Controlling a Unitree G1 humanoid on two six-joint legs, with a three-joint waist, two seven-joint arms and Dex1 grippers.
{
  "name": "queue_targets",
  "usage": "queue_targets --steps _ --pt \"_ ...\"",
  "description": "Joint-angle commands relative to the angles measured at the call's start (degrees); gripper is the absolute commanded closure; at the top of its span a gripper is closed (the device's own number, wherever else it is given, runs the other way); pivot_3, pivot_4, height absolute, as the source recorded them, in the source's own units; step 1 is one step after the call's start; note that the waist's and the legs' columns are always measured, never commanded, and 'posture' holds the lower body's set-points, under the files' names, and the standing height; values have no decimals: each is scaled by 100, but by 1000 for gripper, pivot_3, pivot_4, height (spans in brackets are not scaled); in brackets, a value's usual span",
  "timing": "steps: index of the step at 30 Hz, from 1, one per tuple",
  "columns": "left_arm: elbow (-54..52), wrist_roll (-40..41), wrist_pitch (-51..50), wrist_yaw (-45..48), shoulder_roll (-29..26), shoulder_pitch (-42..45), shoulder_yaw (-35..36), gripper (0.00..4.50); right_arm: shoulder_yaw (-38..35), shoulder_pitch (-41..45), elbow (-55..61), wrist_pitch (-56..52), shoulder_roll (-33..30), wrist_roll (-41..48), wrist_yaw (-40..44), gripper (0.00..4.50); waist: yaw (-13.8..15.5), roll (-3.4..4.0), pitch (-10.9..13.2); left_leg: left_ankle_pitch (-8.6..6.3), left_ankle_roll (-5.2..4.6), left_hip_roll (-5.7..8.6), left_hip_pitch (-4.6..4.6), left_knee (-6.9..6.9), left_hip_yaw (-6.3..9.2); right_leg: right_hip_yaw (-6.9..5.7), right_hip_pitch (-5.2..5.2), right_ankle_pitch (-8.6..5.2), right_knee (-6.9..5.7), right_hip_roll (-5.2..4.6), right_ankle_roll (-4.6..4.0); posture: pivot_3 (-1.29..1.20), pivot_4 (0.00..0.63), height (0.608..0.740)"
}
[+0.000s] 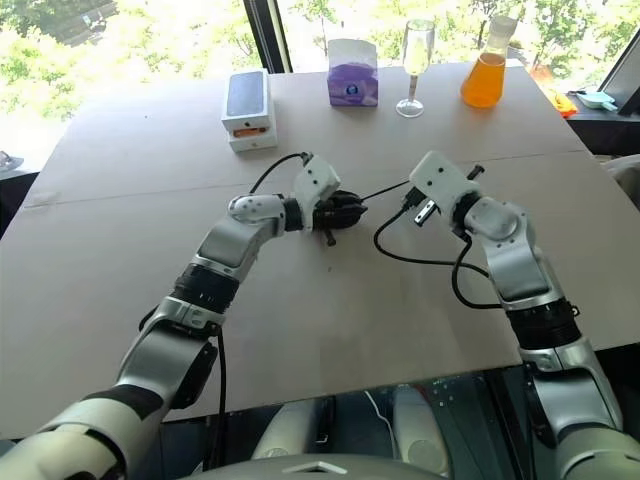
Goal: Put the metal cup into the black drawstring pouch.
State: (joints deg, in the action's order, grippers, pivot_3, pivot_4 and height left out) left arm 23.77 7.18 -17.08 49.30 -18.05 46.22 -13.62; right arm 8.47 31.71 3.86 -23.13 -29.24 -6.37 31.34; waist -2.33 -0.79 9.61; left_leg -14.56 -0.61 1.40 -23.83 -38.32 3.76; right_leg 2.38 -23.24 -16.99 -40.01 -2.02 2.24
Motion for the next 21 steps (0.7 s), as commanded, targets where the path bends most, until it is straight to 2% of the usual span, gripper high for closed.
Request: queue_targets --steps 1,2,3,6,8,11,12,15,21 --pt "-354 442 -376 245 -145 -280 422 4303 -374 -297 460 -197 -43 329 125 4500 -8 1 -1 0 0 -1 2 0 -1 2 0 0 -2 -1 0 0 150 740" --pt "-560 604 -516 353 -155 -338 481 3295 -292 -432 509 -175 -44 446 265 4500 -10 1 -1 0 0 -1 2 -1 -2 3 0 0 -4 0 0 0 150 740" --pt "-827 766 -676 439 -188 -433 537 3007 -282 -592 567 -194 16 624 366 3890 -11 1 -1 0 -1 -2 2 -2 -1 2 0 0 -5 0 0 0 150 740" --pt "-1968 1482 -1490 477 -418 -924 992 1574 -385 -992 843 -254 90 864 359 2641 -16 1 -1 -1 -1 -5 3 -3 -1 4 0 0 -8 1 0 0 150 740" --pt "-2716 1845 -2013 409 -715 -1375 1304 574 -571 -1294 1283 -451 43 1134 438 1613 -13 1 -1 -1 -1 -6 0 -3 -1 4 -1 0 -8 0 0 0 150 740" --pt "-3570 2145 -2257 303 -1125 -2149 1766 517 -950 -1859 1961 -696 -35 1492 459 154 -4 4 -3 -1 -1 -9 1 -1 -1 8 -4 0 -7 -4 0 0 150 740" --pt "-3823 2109 -2089 286 -1264 -2553 1930 517 -1124 -2210 2277 -716 -94 1646 528 28 12 4 -3 -1 -2 -9 3 0 0 9 -2 0 -6 -4 0 0 150 740" --pt "-4298 2010 -1721 158 -1500 -3496 2282 517 -1628 -3128 3028 -763 -137 2094 605 28 67 4 -4 -14 -23 -9 6 1 14 11 14 0 11 -12 0 0 150 740" --pt "-4631 2076 -1519 -116 -1626 -4739 2815 517 -2512 -4609 3689 -531 -39 2532 556 28 182 6 -5 -17 -28 -8 38 -1 27 -3 55 1 10 -19 0 0 150 740"
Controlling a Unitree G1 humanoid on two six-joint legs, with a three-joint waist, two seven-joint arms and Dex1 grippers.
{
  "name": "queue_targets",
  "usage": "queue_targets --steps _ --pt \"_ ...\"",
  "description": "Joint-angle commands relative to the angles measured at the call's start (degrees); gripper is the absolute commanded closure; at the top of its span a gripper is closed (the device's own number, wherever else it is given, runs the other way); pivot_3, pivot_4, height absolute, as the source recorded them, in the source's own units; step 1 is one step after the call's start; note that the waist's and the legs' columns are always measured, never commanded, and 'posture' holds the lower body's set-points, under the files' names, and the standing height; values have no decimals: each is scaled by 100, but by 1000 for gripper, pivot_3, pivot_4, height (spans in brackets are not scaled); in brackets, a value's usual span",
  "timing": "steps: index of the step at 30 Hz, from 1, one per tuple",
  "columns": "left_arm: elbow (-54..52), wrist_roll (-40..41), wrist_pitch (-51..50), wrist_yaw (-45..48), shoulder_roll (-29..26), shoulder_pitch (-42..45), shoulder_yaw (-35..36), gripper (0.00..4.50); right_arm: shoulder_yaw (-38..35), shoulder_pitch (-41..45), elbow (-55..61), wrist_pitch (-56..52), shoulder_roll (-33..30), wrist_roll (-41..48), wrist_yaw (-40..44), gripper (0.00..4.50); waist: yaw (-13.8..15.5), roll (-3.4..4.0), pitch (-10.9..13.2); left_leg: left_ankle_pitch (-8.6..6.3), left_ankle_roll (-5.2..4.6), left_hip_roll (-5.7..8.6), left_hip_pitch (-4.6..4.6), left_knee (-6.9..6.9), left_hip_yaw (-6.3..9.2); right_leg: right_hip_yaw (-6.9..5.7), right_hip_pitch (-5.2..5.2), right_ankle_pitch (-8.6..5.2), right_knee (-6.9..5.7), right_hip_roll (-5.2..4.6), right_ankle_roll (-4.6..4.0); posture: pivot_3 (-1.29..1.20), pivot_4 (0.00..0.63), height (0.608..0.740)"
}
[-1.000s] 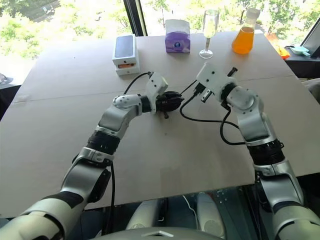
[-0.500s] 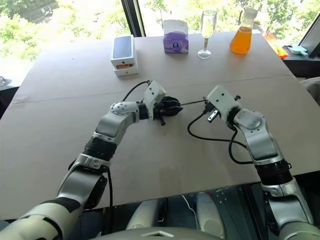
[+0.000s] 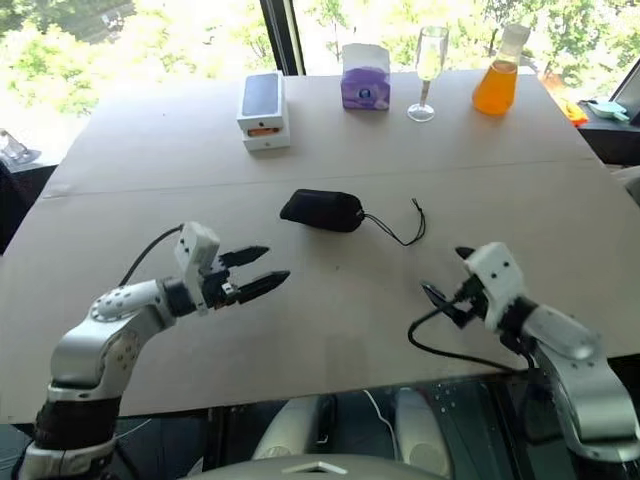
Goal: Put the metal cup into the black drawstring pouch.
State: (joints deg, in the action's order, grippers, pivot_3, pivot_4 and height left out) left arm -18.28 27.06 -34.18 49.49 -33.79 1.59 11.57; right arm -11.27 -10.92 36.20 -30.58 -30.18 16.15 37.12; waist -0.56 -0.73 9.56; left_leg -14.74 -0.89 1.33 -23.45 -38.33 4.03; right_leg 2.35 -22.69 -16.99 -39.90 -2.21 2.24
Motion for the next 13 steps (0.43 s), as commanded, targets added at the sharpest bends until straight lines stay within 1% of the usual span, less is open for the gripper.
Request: queue_targets --steps 1,4,7,10,13 --pt "-487 90 234 -175 -46 -412 344 517 -650 -503 489 250 67 341 -22 28 6 0 0 -1 -1 0 14 1 2 -1 18 -1 3 -1 -1 0 150 740" --pt "-704 172 302 -387 71 -793 556 517 -916 -915 412 485 101 460 44 28 -2 1 1 -2 -2 -2 83 8 2 -3 86 -5 14 -1 -4 0 150 740" --pt "-878 300 277 -708 219 -897 721 517 -984 -1033 261 719 75 446 46 28 -3 1 1 -2 -2 -5 91 10 2 -3 94 -5 16 -1 -4 0 150 740" --pt "-1005 283 341 -952 288 -928 786 517 -979 -1005 66 835 10 423 47 28 -2 1 0 -2 -2 -6 91 7 2 -3 94 -5 16 1 -4 0 150 740" --pt "-1128 433 230 -1088 290 -979 839 517 -961 -893 -214 998 -49 408 94 28 -2 1 0 -2 -2 -4 91 8 2 -3 94 -5 17 2 -4 0 150 740"
